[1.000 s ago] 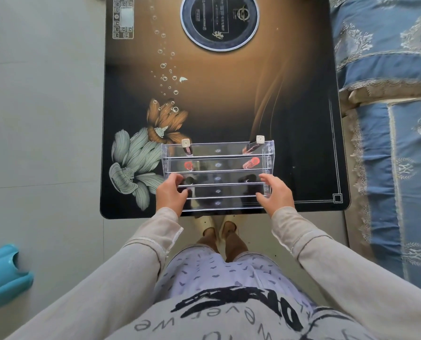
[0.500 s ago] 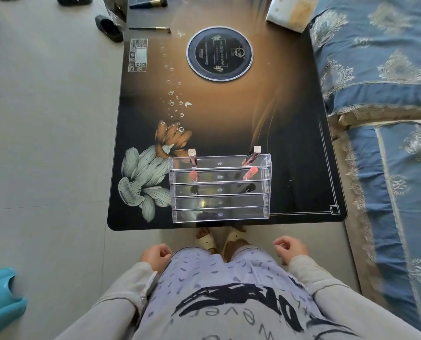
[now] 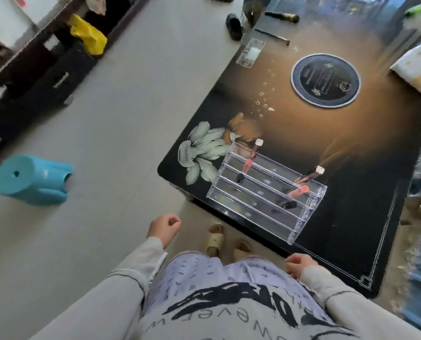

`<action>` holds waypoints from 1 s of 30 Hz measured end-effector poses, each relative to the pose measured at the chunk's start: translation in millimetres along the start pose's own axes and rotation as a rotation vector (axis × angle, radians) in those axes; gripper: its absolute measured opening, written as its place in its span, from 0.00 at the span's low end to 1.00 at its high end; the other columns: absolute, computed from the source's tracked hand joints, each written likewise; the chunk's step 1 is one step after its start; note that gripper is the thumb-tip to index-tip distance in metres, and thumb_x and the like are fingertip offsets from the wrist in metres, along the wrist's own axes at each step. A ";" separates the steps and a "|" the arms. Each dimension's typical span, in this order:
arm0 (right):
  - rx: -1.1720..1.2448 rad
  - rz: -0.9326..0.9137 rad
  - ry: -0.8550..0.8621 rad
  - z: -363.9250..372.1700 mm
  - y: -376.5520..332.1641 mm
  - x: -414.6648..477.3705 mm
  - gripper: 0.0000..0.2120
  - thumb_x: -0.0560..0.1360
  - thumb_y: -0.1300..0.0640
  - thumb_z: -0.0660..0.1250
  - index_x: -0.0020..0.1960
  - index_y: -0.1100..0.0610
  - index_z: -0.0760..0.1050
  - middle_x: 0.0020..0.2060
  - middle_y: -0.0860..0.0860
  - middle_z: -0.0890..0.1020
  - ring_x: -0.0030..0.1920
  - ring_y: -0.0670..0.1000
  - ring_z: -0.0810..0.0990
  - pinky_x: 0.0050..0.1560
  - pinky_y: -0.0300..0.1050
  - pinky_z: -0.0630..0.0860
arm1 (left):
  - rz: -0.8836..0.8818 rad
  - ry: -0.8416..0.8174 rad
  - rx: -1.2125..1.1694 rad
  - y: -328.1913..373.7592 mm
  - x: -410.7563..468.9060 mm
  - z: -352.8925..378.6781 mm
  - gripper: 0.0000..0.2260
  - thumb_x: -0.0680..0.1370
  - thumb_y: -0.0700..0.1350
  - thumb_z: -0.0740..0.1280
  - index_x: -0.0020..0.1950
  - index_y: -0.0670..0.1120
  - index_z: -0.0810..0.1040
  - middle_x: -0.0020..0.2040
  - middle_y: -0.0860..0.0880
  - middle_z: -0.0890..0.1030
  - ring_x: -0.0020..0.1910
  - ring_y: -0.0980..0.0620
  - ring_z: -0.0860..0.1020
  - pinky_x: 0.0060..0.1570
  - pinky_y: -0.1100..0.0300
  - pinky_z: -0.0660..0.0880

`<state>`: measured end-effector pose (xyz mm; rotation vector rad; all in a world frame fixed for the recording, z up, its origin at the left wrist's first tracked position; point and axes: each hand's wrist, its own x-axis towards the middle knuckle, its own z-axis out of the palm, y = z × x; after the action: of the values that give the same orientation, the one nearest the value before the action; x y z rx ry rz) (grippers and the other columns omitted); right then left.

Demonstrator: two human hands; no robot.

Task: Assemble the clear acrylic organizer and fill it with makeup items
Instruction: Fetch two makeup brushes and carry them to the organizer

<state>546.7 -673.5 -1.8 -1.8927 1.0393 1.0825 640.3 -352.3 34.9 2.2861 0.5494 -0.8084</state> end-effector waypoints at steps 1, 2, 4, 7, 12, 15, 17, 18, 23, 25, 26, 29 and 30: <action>0.021 -0.006 -0.008 -3.0 -2.4 0.5 0.06 0.76 0.67 0.60 0.46 0.62 0.75 0.31 0.56 0.75 0.23 0.47 0.71 0.18 0.32 0.67 | -0.043 0.023 -0.039 -10.6 -12.1 4.7 0.06 0.74 0.38 0.64 0.44 0.42 0.81 0.44 0.38 0.83 0.46 0.42 0.80 0.52 0.53 0.76; 0.072 -0.008 -0.024 -5.2 -5.1 0.6 0.07 0.76 0.68 0.60 0.42 0.63 0.75 0.29 0.57 0.74 0.19 0.48 0.71 0.16 0.30 0.64 | -0.083 0.039 -0.073 -22.2 -25.0 10.9 0.06 0.74 0.38 0.64 0.43 0.42 0.81 0.42 0.38 0.83 0.44 0.43 0.79 0.51 0.54 0.77; 0.209 -0.003 -0.046 -7.4 -12.4 2.0 0.12 0.76 0.71 0.59 0.35 0.63 0.70 0.27 0.57 0.71 0.11 0.46 0.67 0.15 0.26 0.61 | -0.161 0.058 -0.136 -46.4 -51.7 27.2 0.07 0.74 0.37 0.64 0.43 0.42 0.82 0.42 0.37 0.83 0.40 0.46 0.78 0.49 0.56 0.77; 0.140 -0.071 -0.125 -2.2 -25.8 0.5 0.12 0.77 0.70 0.59 0.35 0.62 0.69 0.28 0.57 0.70 0.09 0.44 0.66 0.16 0.26 0.62 | -0.300 0.078 -0.199 -80.3 -93.9 57.6 0.08 0.75 0.37 0.63 0.45 0.40 0.82 0.46 0.38 0.84 0.41 0.45 0.80 0.46 0.60 0.74; -0.121 -0.194 -0.197 20.6 -44.2 2.4 0.15 0.77 0.69 0.59 0.32 0.60 0.69 0.27 0.57 0.69 0.19 0.51 0.69 0.16 0.31 0.63 | -0.497 0.093 -0.258 -121.2 -154.1 107.2 0.09 0.76 0.39 0.62 0.50 0.41 0.82 0.52 0.42 0.84 0.52 0.45 0.80 0.50 0.61 0.73; -0.245 -0.235 -0.201 34.9 -54.6 2.9 0.15 0.76 0.67 0.60 0.32 0.58 0.70 0.28 0.57 0.71 0.26 0.51 0.67 0.20 0.34 0.66 | -0.594 0.133 -0.305 -138.0 -179.0 126.6 0.10 0.77 0.41 0.63 0.53 0.41 0.81 0.55 0.43 0.83 0.56 0.46 0.79 0.51 0.61 0.71; -0.346 -0.276 -0.213 44.6 -62.3 1.8 0.15 0.76 0.66 0.60 0.32 0.57 0.71 0.29 0.56 0.73 0.27 0.52 0.68 0.27 0.39 0.68 | -0.672 0.170 -0.364 -146.4 -191.6 135.7 0.10 0.77 0.42 0.63 0.54 0.41 0.81 0.55 0.43 0.83 0.56 0.46 0.79 0.51 0.61 0.71; -0.393 -0.301 -0.223 49.4 -66.8 0.4 0.15 0.76 0.65 0.60 0.32 0.56 0.72 0.29 0.56 0.73 0.28 0.52 0.69 0.29 0.40 0.69 | -0.711 0.178 -0.390 -149.9 -196.7 139.4 0.10 0.77 0.43 0.63 0.53 0.41 0.81 0.55 0.43 0.83 0.56 0.46 0.78 0.51 0.61 0.71; -0.562 -0.391 -0.225 73.7 -90.2 -11.0 0.15 0.74 0.66 0.59 0.33 0.53 0.73 0.29 0.54 0.76 0.29 0.51 0.72 0.30 0.42 0.73 | -0.796 0.146 -0.469 -165.9 -207.5 148.3 0.11 0.77 0.42 0.61 0.54 0.43 0.81 0.57 0.43 0.81 0.58 0.44 0.77 0.49 0.63 0.70; -0.603 -0.402 -0.232 82.8 -97.5 -15.3 0.15 0.74 0.66 0.58 0.33 0.53 0.74 0.29 0.54 0.77 0.29 0.51 0.73 0.33 0.44 0.74 | -0.803 0.152 -0.511 -170.6 -204.9 143.8 0.10 0.77 0.41 0.61 0.52 0.43 0.81 0.55 0.43 0.82 0.57 0.44 0.77 0.49 0.63 0.70; -0.626 -0.408 -0.228 87.6 -101.3 -17.3 0.15 0.74 0.66 0.58 0.33 0.52 0.74 0.29 0.53 0.77 0.29 0.51 0.73 0.35 0.44 0.75 | -0.806 0.164 -0.542 -173.3 -202.1 139.9 0.09 0.76 0.41 0.62 0.49 0.43 0.82 0.52 0.42 0.82 0.55 0.44 0.78 0.48 0.62 0.70; -0.656 -0.412 -0.215 102.5 -113.1 -23.2 0.14 0.73 0.66 0.59 0.33 0.53 0.73 0.28 0.53 0.77 0.28 0.51 0.72 0.32 0.42 0.73 | -0.774 0.213 -0.657 -182.8 -190.8 122.0 0.13 0.75 0.38 0.63 0.31 0.49 0.75 0.37 0.43 0.79 0.45 0.45 0.80 0.43 0.62 0.69; -0.659 -0.411 -0.212 107.6 -118.1 -24.1 0.14 0.73 0.67 0.59 0.32 0.53 0.73 0.28 0.54 0.76 0.27 0.51 0.71 0.30 0.41 0.72 | -0.764 0.223 -0.678 -186.5 -186.2 114.1 0.14 0.75 0.38 0.63 0.30 0.49 0.74 0.35 0.43 0.78 0.42 0.46 0.79 0.42 0.63 0.69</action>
<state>608.2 -524.2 -1.1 -2.2857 0.1461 1.4374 355.0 -330.3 10.5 1.5158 1.5815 -0.5595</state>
